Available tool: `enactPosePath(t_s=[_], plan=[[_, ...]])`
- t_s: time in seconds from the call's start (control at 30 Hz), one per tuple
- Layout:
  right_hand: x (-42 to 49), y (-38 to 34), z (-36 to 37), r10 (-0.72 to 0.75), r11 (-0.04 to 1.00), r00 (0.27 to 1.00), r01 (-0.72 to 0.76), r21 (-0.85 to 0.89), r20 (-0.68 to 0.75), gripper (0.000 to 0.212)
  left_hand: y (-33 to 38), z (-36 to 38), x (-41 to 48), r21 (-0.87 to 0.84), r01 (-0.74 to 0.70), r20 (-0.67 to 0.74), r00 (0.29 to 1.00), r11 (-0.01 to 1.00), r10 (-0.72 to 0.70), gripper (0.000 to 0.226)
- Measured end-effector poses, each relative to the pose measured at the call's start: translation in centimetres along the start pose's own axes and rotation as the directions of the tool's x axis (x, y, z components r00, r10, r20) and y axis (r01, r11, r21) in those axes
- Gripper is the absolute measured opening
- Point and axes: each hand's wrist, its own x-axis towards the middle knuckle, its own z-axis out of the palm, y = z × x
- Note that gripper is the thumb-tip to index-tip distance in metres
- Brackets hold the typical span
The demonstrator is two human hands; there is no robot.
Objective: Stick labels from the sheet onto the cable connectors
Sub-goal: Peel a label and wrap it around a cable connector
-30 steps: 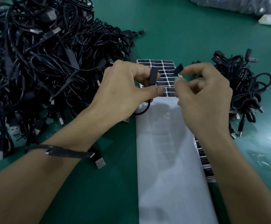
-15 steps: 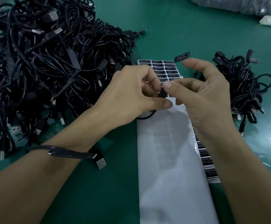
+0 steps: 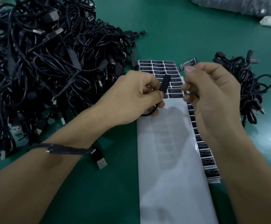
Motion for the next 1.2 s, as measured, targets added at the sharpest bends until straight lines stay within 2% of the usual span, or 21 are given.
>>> enactPosePath(t_s=[0.1, 0.33, 0.47, 0.63, 0.77, 0.97, 1.2], plan=[[0.07, 0.02, -0.27, 0.069, 0.998, 0.997, -0.069, 0.003, 0.042, 0.02, -0.07, 0.07, 0.08, -0.013, 0.005, -0.007, 1.0, 1.0, -0.005, 0.01], [-0.02, 0.1, -0.08, 0.165, 0.985, 0.97, -0.154, -0.076, 0.178, 0.015, 0.0, -0.15, 0.18, -0.05, -0.001, -0.011, 1.0, 0.999, 0.001, 0.011], [-0.11, 0.09, -0.07, 0.116, 0.984, 0.975, -0.087, -0.157, 0.188, 0.025, 0.13, -0.2, 0.07, -0.054, 0.004, 0.011, 1.0, 0.999, -0.003, 0.01], [0.04, -0.04, -0.27, 0.035, 0.954, 0.981, 0.024, -0.3, 0.189, 0.02, 0.14, -0.16, 0.06, -0.077, 0.01, 0.008, 1.0, 0.997, -0.01, 0.007], [0.02, -0.24, -0.41, 0.029, 0.945, 0.978, 0.041, -0.325, 0.206, 0.011, 0.11, -0.11, 0.06, -0.077, 0.012, 0.015, 1.0, 0.997, -0.011, 0.009], [0.07, -0.09, -0.45, 0.013, 0.933, 0.979, 0.06, -0.354, 0.201, 0.021, 0.08, -0.24, 0.08, -0.078, 0.016, 0.049, 0.999, 0.997, -0.012, 0.004], [0.06, -0.04, -0.41, 0.003, 0.925, 0.979, 0.075, -0.372, 0.205, 0.02, 0.2, -0.42, 0.04, -0.107, 0.027, 0.073, 0.997, 0.994, -0.019, 0.006]])
